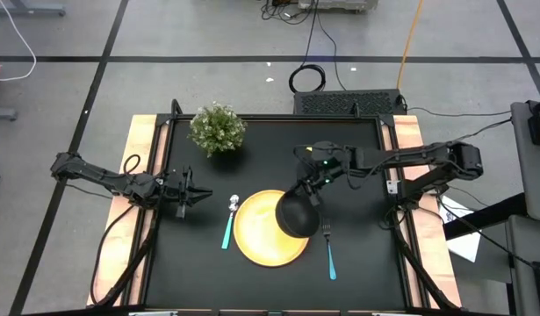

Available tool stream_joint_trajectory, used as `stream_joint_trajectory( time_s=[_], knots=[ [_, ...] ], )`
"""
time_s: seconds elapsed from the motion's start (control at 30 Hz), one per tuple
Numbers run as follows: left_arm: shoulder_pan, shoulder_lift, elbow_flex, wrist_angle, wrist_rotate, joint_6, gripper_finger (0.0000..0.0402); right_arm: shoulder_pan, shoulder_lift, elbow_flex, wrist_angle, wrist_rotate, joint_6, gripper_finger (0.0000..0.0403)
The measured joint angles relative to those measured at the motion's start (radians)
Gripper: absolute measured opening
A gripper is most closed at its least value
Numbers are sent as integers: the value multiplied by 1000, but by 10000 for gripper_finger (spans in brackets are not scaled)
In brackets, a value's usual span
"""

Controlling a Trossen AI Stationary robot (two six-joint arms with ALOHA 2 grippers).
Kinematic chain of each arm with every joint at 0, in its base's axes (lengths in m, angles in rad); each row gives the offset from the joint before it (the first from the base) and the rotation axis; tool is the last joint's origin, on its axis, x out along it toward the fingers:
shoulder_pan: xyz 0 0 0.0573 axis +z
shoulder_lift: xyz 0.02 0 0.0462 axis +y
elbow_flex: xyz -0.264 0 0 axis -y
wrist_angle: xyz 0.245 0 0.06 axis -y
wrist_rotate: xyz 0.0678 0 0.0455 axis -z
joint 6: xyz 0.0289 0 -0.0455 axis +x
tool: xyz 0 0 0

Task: Set table place
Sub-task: Put the black bowl on the yellow plate

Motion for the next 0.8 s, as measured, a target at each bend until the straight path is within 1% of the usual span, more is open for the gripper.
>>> stream_joint_trajectory(
  time_s=[0.07,0.33,0.6,0.8],
  knots=[
    [0,0,0,0,0,0,31,0,23,47,-77,1,-11,0],
    [0,0,0,1,0,0,31,0,158,225,-274,2,-72,0],
    [0,0,0,1,0,0,31,1,298,338,-352,2,-101,0],
    [0,0,0,0,0,0,31,23,404,418,-410,1,-126,0]
  ],
)
